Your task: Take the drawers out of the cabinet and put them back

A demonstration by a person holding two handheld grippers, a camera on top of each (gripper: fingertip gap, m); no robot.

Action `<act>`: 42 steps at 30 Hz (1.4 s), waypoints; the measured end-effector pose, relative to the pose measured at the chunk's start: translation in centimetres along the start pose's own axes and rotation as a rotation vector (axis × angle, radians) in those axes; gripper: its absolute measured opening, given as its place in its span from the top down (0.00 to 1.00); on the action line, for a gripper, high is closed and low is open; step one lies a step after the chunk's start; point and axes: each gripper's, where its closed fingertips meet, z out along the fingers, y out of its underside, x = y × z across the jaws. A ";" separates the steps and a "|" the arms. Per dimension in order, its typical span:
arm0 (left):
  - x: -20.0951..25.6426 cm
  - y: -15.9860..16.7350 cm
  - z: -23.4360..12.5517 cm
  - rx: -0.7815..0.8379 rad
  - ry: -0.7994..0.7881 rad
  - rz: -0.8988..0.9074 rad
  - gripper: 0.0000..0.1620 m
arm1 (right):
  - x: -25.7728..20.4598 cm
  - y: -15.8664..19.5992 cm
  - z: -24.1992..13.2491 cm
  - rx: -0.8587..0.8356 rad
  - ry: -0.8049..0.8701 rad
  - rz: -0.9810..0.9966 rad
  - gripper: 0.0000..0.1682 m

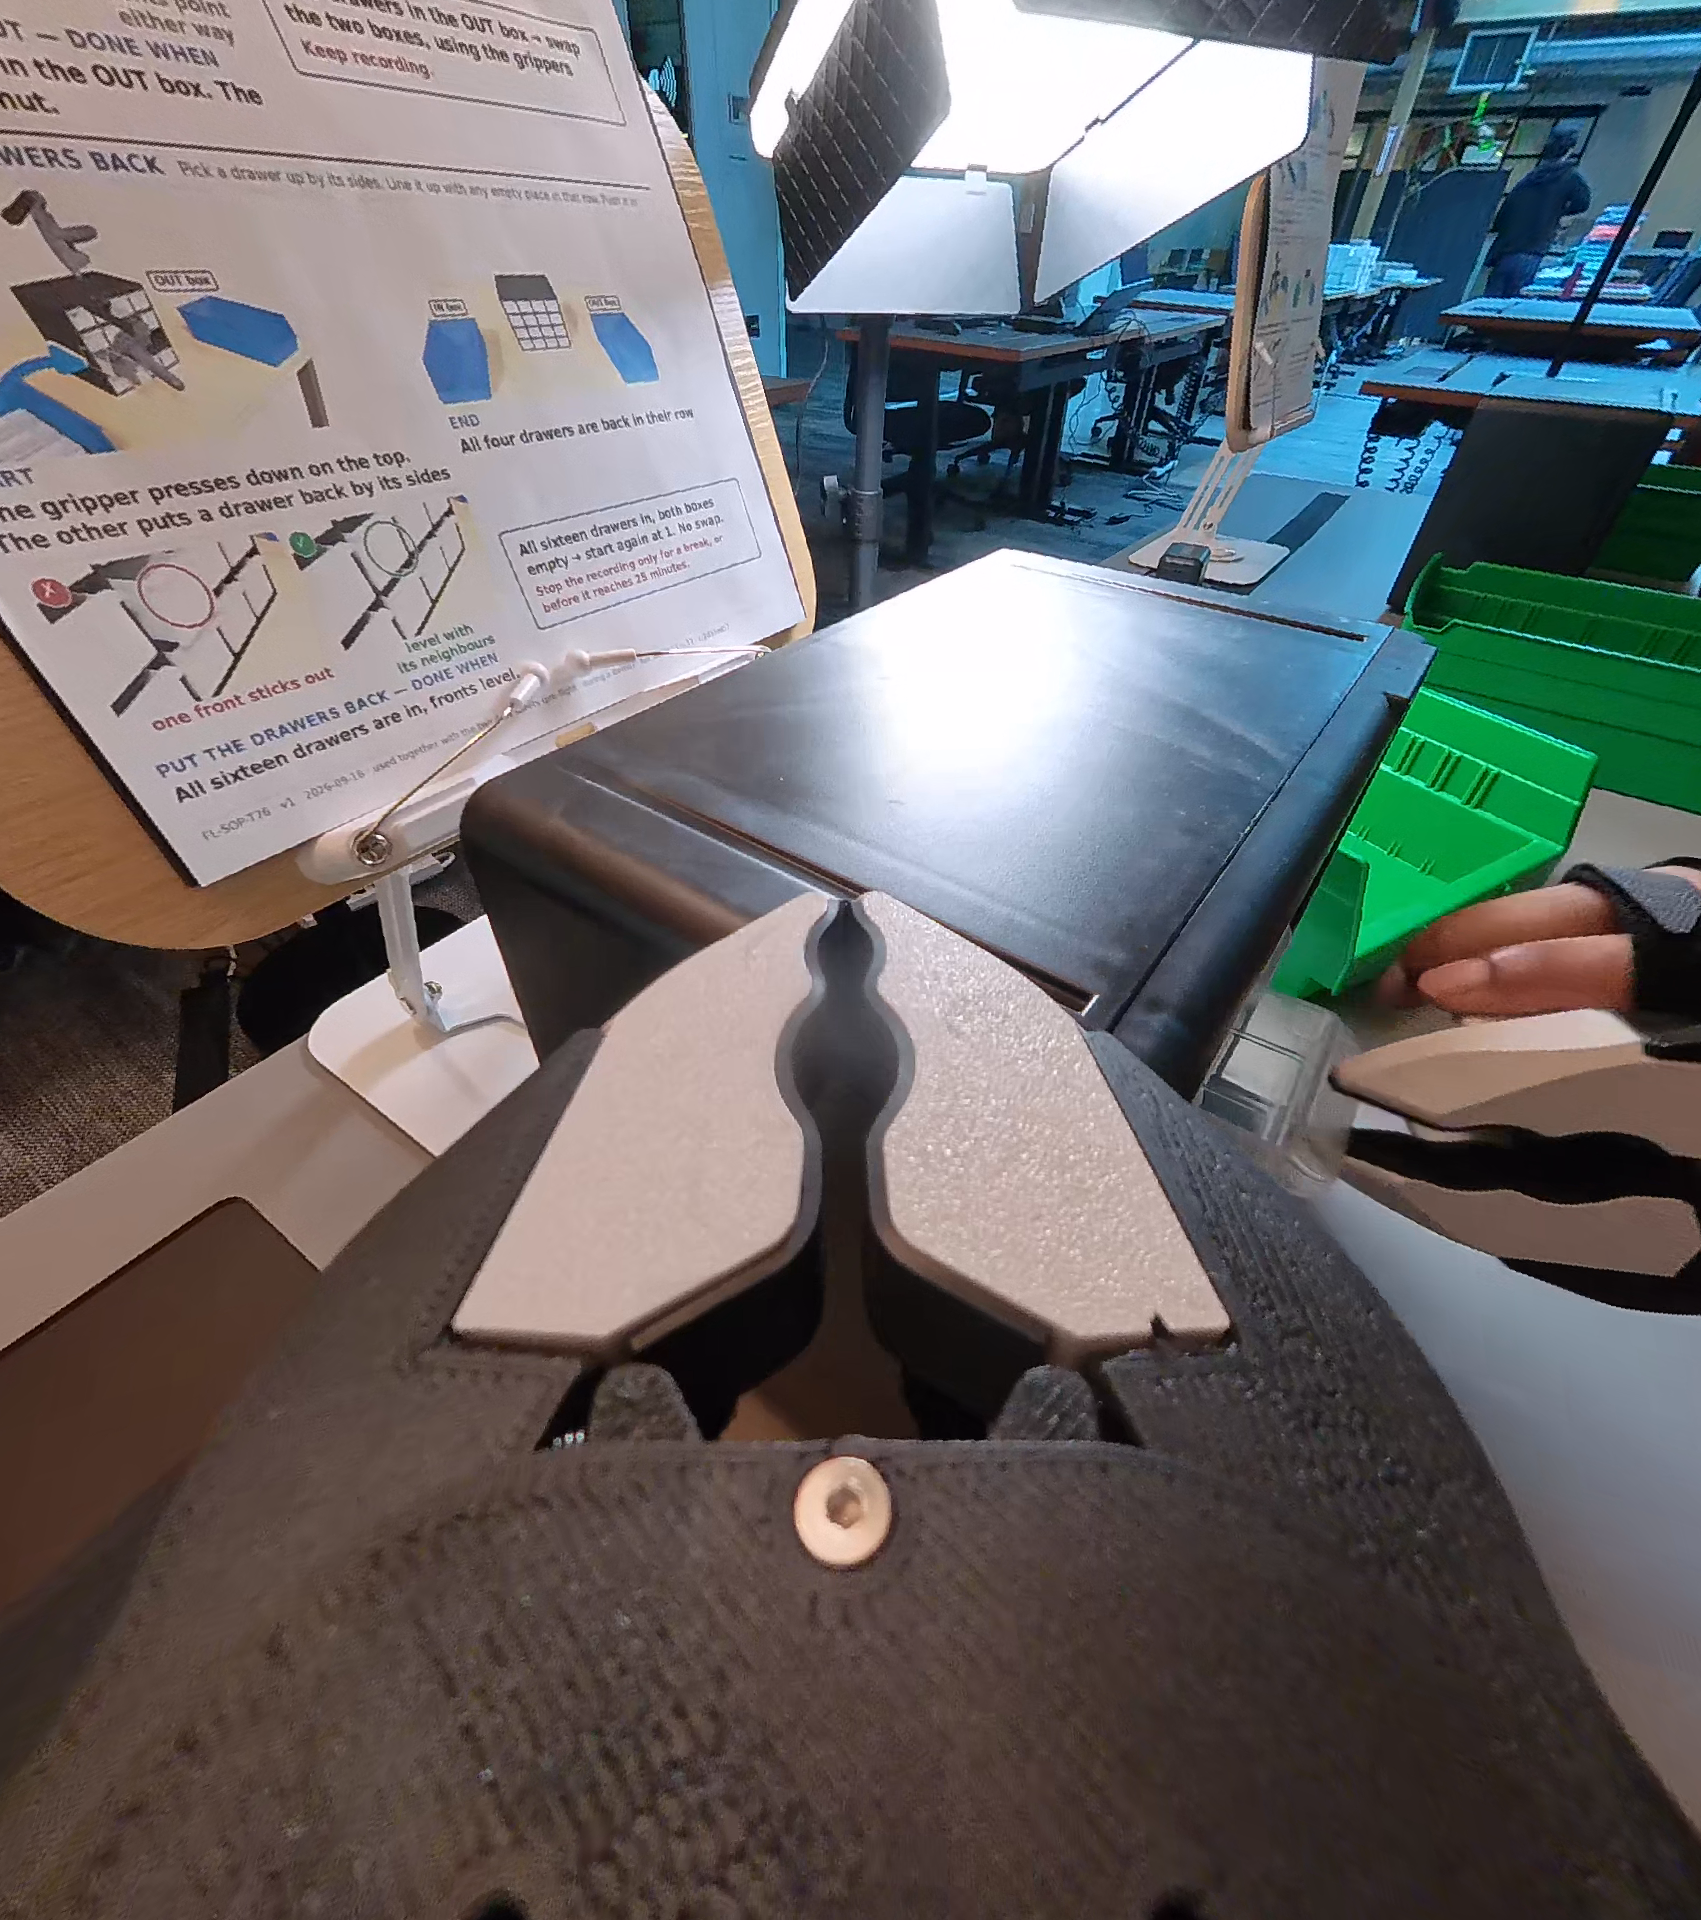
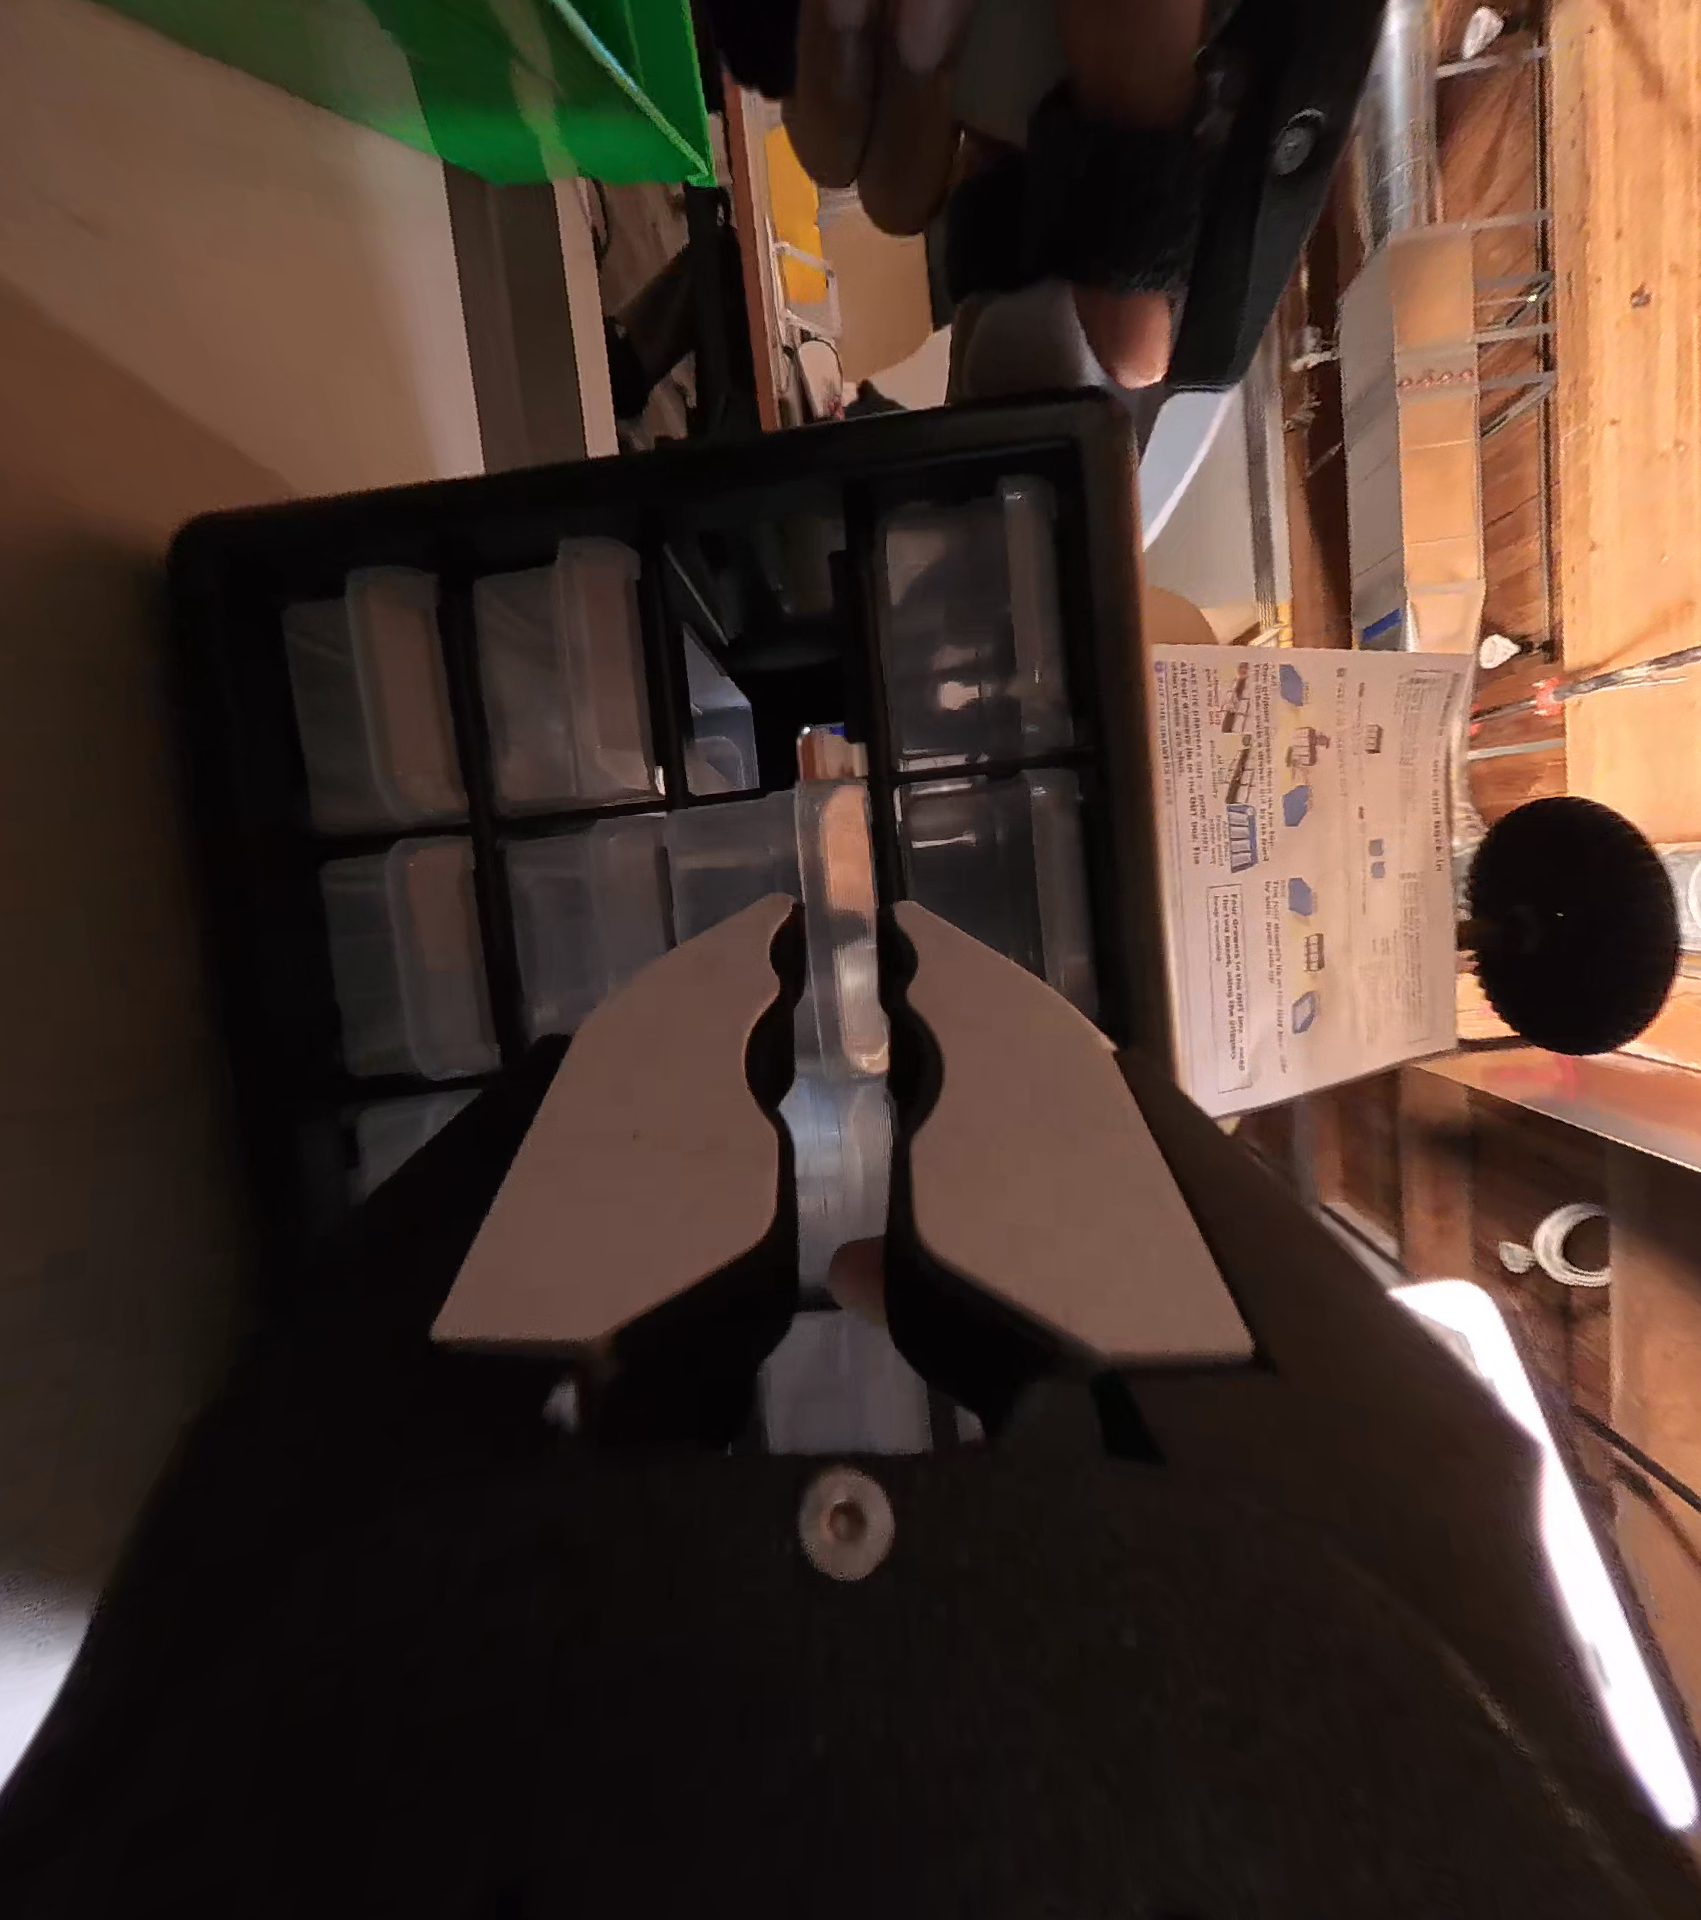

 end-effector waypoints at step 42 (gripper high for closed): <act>0.0 0.0 -0.1 -0.001 -0.007 0.016 1.00 | -2.7 -2.0 -3.3 -0.205 -1.389 0.538 0.92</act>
